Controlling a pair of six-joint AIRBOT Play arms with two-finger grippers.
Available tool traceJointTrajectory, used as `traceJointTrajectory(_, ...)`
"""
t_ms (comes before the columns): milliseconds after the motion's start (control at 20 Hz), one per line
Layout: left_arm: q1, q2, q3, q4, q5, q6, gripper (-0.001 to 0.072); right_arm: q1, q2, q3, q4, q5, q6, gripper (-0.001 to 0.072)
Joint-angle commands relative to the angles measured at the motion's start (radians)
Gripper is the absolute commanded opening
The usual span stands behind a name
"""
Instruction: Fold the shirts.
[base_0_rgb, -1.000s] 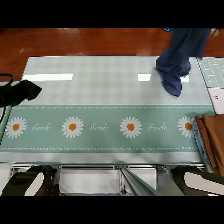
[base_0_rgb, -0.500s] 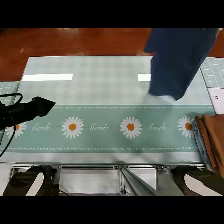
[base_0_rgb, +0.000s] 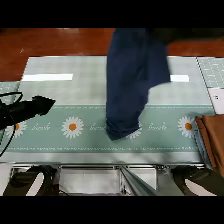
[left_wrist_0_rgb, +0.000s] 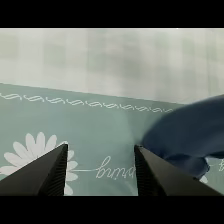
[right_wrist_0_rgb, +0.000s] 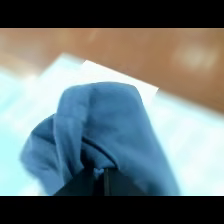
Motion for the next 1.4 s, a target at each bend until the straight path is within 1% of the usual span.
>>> traceJointTrajectory(0,-0.002,-0.001,0.0,0.003,0.01,0.005,0.0508,0.191,-0.024,-0.334,0.023,-0.184,0.047,0.0022)
traceJointTrajectory(50,-0.002,-0.001,0.0,0.004,0.01,0.005,0.0508,0.227,-0.058,-0.394,0.002,-0.238,0.09,0.0022)
traceJointTrajectory(100,-0.002,-0.001,0.0,0.004,0.014,0.004,0.0508,0.255,-0.111,-0.434,-0.042,-0.288,0.187,0.0022)
traceJointTrajectory(150,-0.002,-0.001,-0.002,0.004,0.023,0.005,0.0508,0.275,-0.177,-0.442,-0.05,-0.315,0.256,0.0023)
traceJointTrajectory(250,-0.001,-0.003,-0.004,0.027,0.033,0.004,0.0508,0.317,-0.294,-0.442,0.024,-0.381,0.258,0.0023)
traceJointTrajectory(300,-0.001,-0.007,-0.005,0.034,0.032,0.005,0.0508,0.328,-0.34,-0.442,0.08,-0.406,0.252,0.0023)
traceJointTrajectory(350,-0.002,-0.01,-0.01,0.033,0.033,0.004,0.0508,0.338,-0.38,-0.442,0.166,-0.424,0.214,0.0023)
traceJointTrajectory(450,-0.002,-0.014,-0.027,0.032,0.033,0.004,0.0508,0.341,-0.428,-0.442,0.376,-0.441,0.073,0.0023)
traceJointTrajectory(500,-0.002,-0.014,-0.044,0.031,0.033,0.004,0.0508,0.34,-0.439,-0.442,0.458,-0.446,0.015,0.0023)
traceJointTrajectory(550,-0.002,-0.014,-0.069,0.031,0.033,0.004,0.0508,0.332,-0.444,-0.435,0.497,-0.444,-0.02,0.0033)
traceJointTrajectory(600,-0.002,-0.014,-0.096,0.029,0.033,0.002,0.0508,0.325,-0.446,-0.423,0.494,-0.439,-0.026,0.0174)
traceJointTrajectory(650,-0.002,-0.014,-0.126,0.025,0.032,0.0,0.0508,0.305,-0.446,-0.403,0.492,-0.414,-0.031,0.0383)
traceJointTrajectory(700,-0.002,-0.014,-0.153,0.026,0.033,0.001,0.0508,0.267,-0.444,-0.371,0.49,-0.36,-0.045,0.0411)
traceJointTrajectory(800,0.0,-0.014,-0.179,0.031,0.027,0.001,0.0508,0.142,-0.425,-0.299,0.489,-0.208,-0.048,0.0405)
traceJointTrajectory(900,-0.001,-0.013,-0.178,0.026,0.015,0.0,0.0508,-0.045,-0.36,-0.248,0.489,-0.032,-0.047,0.0404)
traceJointTrajectory(950,-0.001,-0.014,-0.178,0.013,-0.006,0.0,0.0508,-0.141,-0.308,-0.249,0.471,0.018,-0.047,0.0402)
traceJointTrajectory(1000,-0.002,-0.019,-0.183,-0.035,-0.048,0.0,0.0508,-0.23,-0.251,-0.249,0.406,0.058,-0.035,0.0402)
traceJointTrajectory(1050,-0.002,-0.025,-0.199,-0.103,-0.089,0.002,0.0508,-0.317,-0.185,-0.254,0.285,0.09,-0.003,0.0402)
traceJointTrajectory(1100,-0.008,-0.034,-0.235,-0.164,-0.101,0.023,0.0508,-0.386,-0.121,-0.276,0.158,0.105,0.035,0.0402)
traceJointTrajectory(1150,-0.017,-0.048,-0.284,-0.201,-0.077,0.04,0.0508,-0.451,-0.052,-0.322,0.034,0.105,0.078,0.0402)
traceJointTrajectory(1200,-0.022,-0.068,-0.331,-0.227,-0.036,0.057,0.0508,-0.506,0.008,-0.383,-0.048,0.102,0.1,0.0402)
traceJointTrajectory(1250,-0.022,-0.098,-0.371,-0.263,0.014,0.076,0.0508,-0.563,0.068,-0.464,-0.098,0.099,0.108,0.0402)
traceJointTrajectory(1300,-0.023,-0.138,-0.398,-0.324,0.071,0.113,0.0508,-0.614,0.122,-0.557,-0.111,0.092,0.107,0.0402)
traceJointTrajectory(1350,-0.023,-0.181,-0.405,-0.41,0.114,0.182,0.0508,-0.653,0.168,-0.644,-0.107,0.082,0.106,0.0402)
